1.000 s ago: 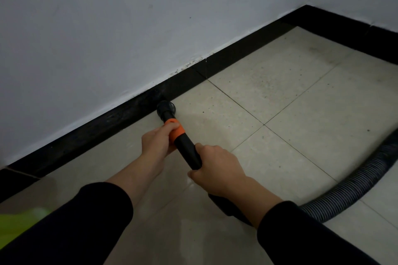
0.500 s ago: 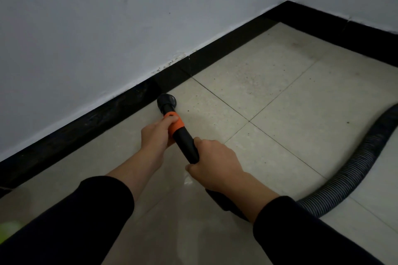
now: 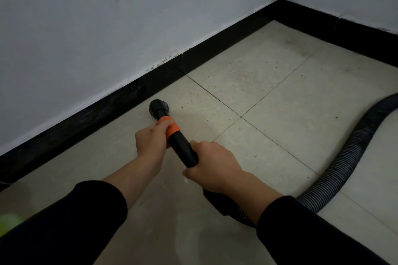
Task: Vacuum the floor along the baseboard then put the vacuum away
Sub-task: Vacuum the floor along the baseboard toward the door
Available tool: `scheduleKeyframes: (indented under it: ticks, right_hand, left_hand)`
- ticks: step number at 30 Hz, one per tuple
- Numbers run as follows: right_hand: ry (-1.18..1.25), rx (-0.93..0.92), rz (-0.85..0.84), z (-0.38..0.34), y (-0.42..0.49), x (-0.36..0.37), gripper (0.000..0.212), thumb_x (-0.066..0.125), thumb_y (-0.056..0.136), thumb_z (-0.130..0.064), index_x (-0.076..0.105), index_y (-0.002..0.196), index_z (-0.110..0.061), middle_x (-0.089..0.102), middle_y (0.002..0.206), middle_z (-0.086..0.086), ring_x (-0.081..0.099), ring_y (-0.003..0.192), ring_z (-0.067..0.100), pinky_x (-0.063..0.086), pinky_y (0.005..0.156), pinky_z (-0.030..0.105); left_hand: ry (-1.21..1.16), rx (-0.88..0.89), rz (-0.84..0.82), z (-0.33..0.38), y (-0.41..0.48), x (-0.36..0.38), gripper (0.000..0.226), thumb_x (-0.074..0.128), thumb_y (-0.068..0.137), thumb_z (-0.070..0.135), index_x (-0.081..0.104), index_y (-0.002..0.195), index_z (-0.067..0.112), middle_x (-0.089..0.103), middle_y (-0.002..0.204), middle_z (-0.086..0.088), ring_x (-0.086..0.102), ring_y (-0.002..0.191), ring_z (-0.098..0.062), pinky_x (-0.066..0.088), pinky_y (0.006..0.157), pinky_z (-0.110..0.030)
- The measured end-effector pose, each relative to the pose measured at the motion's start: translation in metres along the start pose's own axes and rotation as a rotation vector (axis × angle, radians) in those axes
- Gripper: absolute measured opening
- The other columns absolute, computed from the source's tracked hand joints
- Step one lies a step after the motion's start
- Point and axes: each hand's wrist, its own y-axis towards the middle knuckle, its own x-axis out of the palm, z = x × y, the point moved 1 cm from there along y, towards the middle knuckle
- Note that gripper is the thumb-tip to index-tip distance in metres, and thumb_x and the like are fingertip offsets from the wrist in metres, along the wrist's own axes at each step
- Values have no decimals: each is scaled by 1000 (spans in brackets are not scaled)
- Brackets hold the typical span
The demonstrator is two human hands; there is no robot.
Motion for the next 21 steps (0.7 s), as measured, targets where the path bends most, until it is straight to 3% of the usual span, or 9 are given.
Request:
scheduleKeyframes:
  ticks: [5, 14, 21]
  right_hand:
    - [-7, 28, 20, 9, -13, -4, 21, 65, 80, -30, 50, 93, -23, 52, 73, -2, 55, 66, 16, 39, 53, 25]
    - [2, 76, 19, 19, -29, -8, 24, 64, 81, -29, 53, 101, -22, 56, 80, 0, 59, 72, 18, 52, 65, 30]
    - [-11, 91, 29, 25, -43, -10, 22, 63, 82, -29, 51, 100, -22, 54, 77, -1, 58, 69, 17, 51, 63, 29]
  left_hand:
    - [16, -11, -39, 0, -11, 8, 20, 73, 80, 23, 59, 69, 15, 60, 76, -7, 67, 88, -33, 56, 85, -46]
    - [46, -15, -109, -4, -24, 19, 19, 73, 80, 26, 60, 73, 15, 63, 82, -9, 68, 88, -32, 56, 86, -45]
    - [52, -26, -144, -6, -36, 23, 18, 73, 81, 23, 62, 73, 13, 64, 82, -10, 68, 85, -31, 57, 84, -44]
